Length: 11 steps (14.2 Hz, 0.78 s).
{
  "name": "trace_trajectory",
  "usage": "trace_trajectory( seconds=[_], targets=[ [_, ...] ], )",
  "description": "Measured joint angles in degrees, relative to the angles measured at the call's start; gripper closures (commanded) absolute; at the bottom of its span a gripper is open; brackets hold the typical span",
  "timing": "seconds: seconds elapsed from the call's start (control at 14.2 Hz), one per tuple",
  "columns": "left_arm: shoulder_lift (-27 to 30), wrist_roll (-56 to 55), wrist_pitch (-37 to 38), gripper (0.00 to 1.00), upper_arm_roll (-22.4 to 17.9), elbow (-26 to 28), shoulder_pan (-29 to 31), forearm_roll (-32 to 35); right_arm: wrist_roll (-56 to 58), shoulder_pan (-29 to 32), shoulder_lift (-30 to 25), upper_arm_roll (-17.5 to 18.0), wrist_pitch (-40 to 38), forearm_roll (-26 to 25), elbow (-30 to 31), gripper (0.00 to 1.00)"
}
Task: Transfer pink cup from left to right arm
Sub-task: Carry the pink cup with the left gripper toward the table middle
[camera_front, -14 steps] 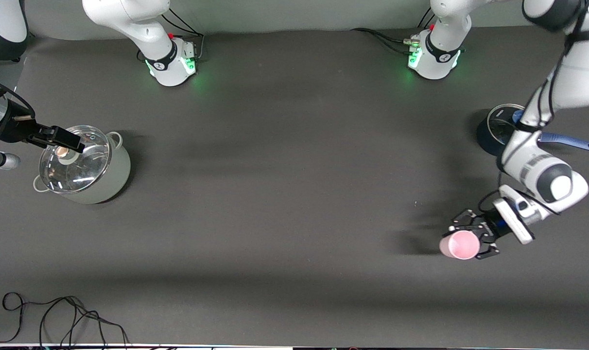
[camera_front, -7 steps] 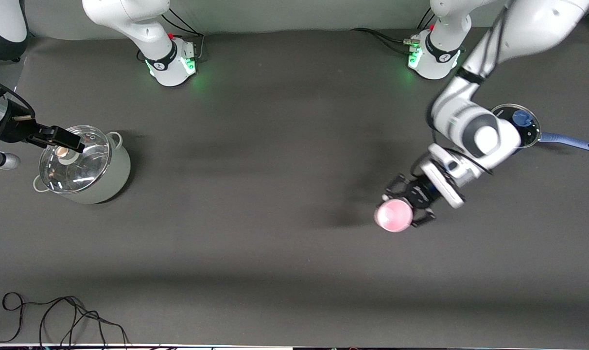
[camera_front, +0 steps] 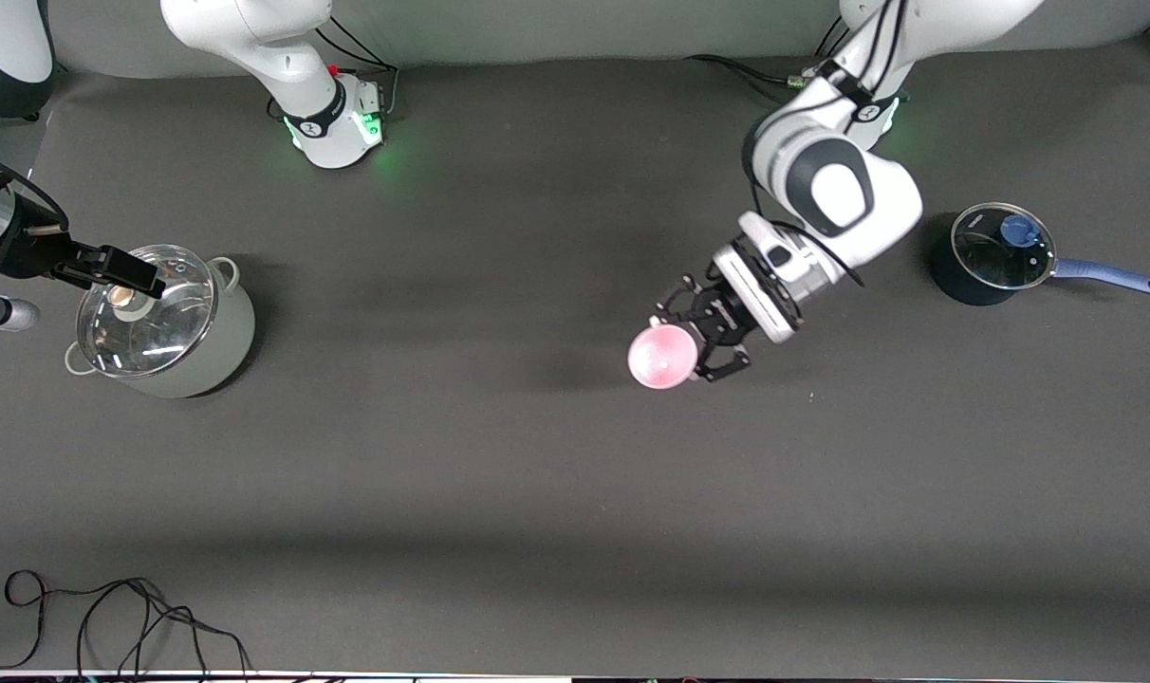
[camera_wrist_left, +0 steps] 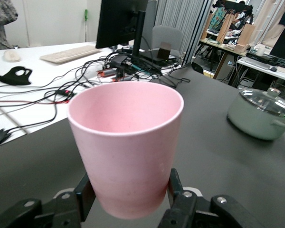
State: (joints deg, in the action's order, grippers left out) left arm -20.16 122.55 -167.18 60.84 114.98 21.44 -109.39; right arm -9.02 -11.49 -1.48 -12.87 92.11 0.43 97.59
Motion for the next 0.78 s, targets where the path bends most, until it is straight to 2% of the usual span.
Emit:
trace_trajectory(
  seconds=[0.35, 0.78],
  targets=[
    [0.1, -0.6, -7.7, 0.67, 0.8, -6.7, -6.4, -0.2, 0.0, 0.0, 0.0, 0.0, 0.0, 0.0, 0.0, 0.00],
    [0.1, -0.6, -12.2, 0.66, 0.9, -10.7, -10.9, 0.1, 0.0, 0.0, 0.0, 0.0, 0.0, 0.0, 0.0, 0.00]
  ],
)
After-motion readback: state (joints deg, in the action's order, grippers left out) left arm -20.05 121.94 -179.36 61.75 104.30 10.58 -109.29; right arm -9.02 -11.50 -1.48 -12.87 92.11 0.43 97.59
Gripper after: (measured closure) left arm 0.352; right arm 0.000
